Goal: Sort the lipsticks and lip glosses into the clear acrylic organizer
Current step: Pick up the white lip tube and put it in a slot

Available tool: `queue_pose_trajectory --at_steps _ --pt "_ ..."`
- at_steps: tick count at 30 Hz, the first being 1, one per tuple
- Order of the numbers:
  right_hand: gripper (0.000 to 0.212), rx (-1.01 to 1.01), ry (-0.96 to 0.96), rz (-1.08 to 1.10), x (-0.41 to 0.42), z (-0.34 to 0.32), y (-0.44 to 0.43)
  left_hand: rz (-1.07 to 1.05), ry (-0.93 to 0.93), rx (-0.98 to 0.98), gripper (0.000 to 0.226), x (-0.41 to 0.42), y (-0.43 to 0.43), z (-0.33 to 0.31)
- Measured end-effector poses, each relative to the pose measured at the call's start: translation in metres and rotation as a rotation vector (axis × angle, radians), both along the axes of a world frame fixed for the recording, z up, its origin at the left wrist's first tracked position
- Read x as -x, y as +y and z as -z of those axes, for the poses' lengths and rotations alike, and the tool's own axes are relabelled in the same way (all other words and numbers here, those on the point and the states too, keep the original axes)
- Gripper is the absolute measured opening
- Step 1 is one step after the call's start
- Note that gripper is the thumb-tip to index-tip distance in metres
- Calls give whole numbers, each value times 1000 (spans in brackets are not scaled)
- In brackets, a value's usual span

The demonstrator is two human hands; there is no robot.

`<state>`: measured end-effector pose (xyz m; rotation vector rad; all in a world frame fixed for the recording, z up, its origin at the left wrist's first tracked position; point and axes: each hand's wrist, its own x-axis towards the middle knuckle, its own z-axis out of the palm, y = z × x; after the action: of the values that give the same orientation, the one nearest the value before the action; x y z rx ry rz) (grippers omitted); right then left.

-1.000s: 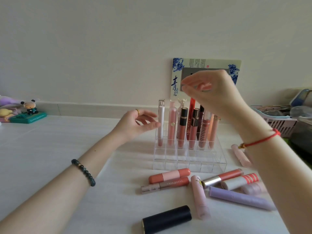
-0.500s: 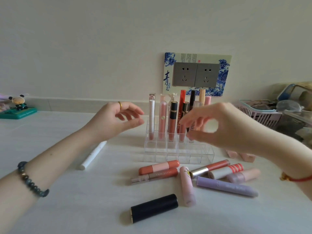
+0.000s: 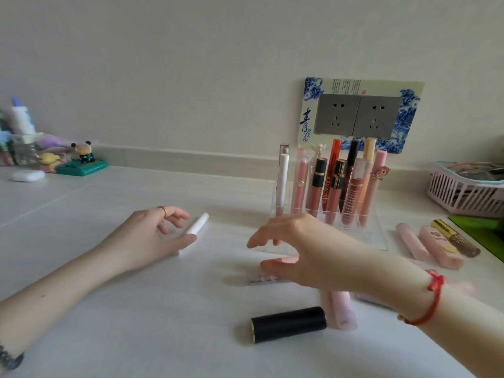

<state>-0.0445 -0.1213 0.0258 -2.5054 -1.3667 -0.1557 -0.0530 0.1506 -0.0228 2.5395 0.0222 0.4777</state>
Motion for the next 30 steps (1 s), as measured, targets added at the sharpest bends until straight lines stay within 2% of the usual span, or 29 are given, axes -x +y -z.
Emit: queue_pose_trajectory --at_steps 4,11,16,21,25,30 --pt "39 -13 -4 0 -25 8 37 -4 24 -133 35 1 0 9" --pt "43 -46 83 84 -60 22 83 -33 -42 -88 8 -2 2 13" --pt "46 -74 107 97 -64 28 90 -63 -76 -56 14 -2 3 13" --pt "48 -130 105 94 -60 24 79 -7 -126 192 12 -2 -1 11" --pt "33 -244 15 110 -53 18 62 117 -186 468 10 3 -16 1" --pt "20 -331 -99 122 -45 9 37 282 -303 704 22 1 -48 -18"
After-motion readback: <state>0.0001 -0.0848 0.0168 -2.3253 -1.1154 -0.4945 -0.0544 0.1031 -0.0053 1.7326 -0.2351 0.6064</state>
